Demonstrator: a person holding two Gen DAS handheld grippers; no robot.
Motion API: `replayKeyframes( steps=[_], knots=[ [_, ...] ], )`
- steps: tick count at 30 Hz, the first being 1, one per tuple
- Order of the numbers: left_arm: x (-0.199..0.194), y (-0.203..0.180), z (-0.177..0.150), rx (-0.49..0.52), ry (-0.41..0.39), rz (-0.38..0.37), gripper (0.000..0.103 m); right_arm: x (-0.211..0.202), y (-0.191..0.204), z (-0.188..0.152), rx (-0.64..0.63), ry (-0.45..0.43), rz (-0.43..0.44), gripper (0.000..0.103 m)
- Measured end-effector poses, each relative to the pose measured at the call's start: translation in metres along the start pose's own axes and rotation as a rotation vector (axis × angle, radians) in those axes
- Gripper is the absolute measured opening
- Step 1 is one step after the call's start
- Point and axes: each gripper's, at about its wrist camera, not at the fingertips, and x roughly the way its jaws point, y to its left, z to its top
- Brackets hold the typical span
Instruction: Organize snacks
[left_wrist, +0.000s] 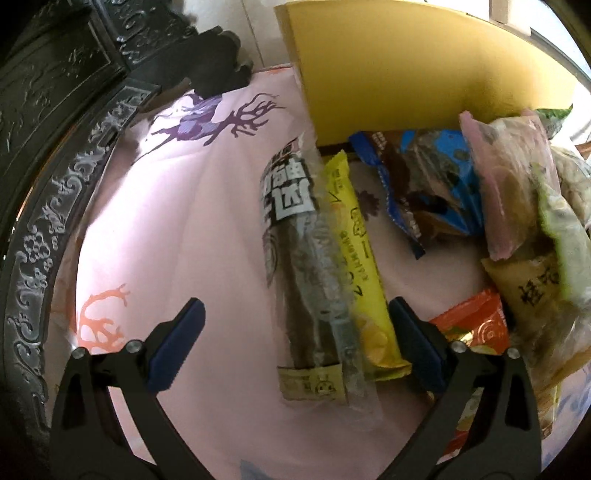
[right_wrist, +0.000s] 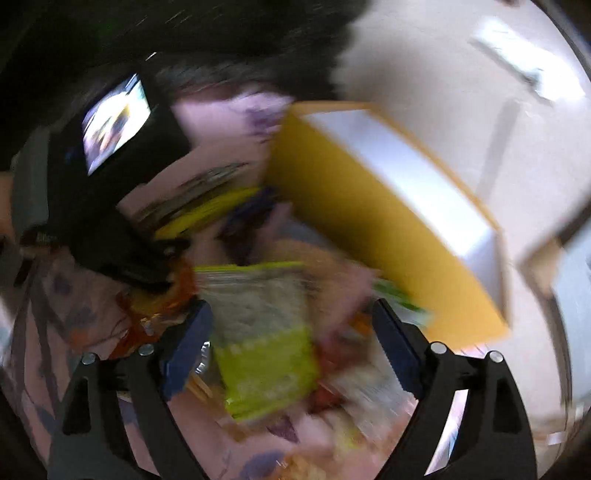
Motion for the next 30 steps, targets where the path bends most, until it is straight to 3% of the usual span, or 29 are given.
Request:
replayKeyframes(
  steps=[1, 3, 4, 5, 10, 15, 22, 23, 24, 26, 27, 28, 29, 30],
  knots=[
    [-0.001, -0.002, 0.0, 0.014, -0.006, -0.012, 0.09, 0.008, 0.001, 0.001, -0.008, 0.014, 0.0, 0.088],
    [-0.004, -0.005, 0.0, 0.04, -0.018, -0.066, 0.065, 0.022, -0.003, -0.002, 0.046, 0.049, 0.052, 0.083],
    [-0.006, -0.006, 0.0, 0.047, -0.022, -0.091, 0.061, 0.024, -0.008, -0.002, 0.106, 0.065, 0.091, 0.066],
    [-0.006, -0.007, 0.0, 0.051, -0.02, -0.089, 0.061, 0.023, -0.013, -0.002, 0.173, 0.087, 0.118, 0.063],
    [-0.017, -0.002, -0.004, 0.023, -0.011, -0.136, 0.05, -0.013, -0.015, -0.006, 0.308, 0.077, 0.127, 0.025],
    [-0.042, 0.002, -0.017, 0.027, -0.004, -0.157, 0.047, -0.046, -0.036, -0.039, 0.576, 0.057, 0.129, 0.018],
    [-0.079, 0.008, -0.037, 0.024, -0.027, -0.181, 0.046, -0.087, -0.048, -0.076, 0.803, 0.012, 0.151, 0.006],
    [-0.085, 0.01, -0.039, 0.018, -0.034, -0.176, 0.03, -0.092, -0.047, -0.077, 0.816, -0.002, 0.155, 0.006],
    [-0.09, 0.012, -0.04, 0.01, -0.041, -0.169, 0.029, -0.097, -0.045, -0.08, 0.821, -0.015, 0.15, 0.005],
    [-0.097, 0.016, -0.041, -0.019, -0.045, -0.188, 0.029, -0.101, -0.039, -0.081, 0.784, -0.008, 0.133, 0.005],
    [-0.099, 0.017, -0.043, -0.025, -0.049, -0.184, 0.029, -0.098, -0.034, -0.085, 0.765, 0.021, 0.105, 0.014],
    [-0.1, 0.016, -0.044, -0.02, -0.045, -0.177, 0.029, -0.093, -0.032, -0.09, 0.759, 0.055, 0.07, 0.052],
    [-0.1, 0.014, -0.046, -0.021, -0.031, -0.166, 0.028, -0.085, -0.027, -0.099, 0.765, 0.104, -0.002, 0.071],
    [-0.1, 0.013, -0.048, -0.011, -0.031, -0.166, 0.028, -0.083, -0.028, -0.105, 0.781, 0.109, -0.026, 0.082]
  ],
)
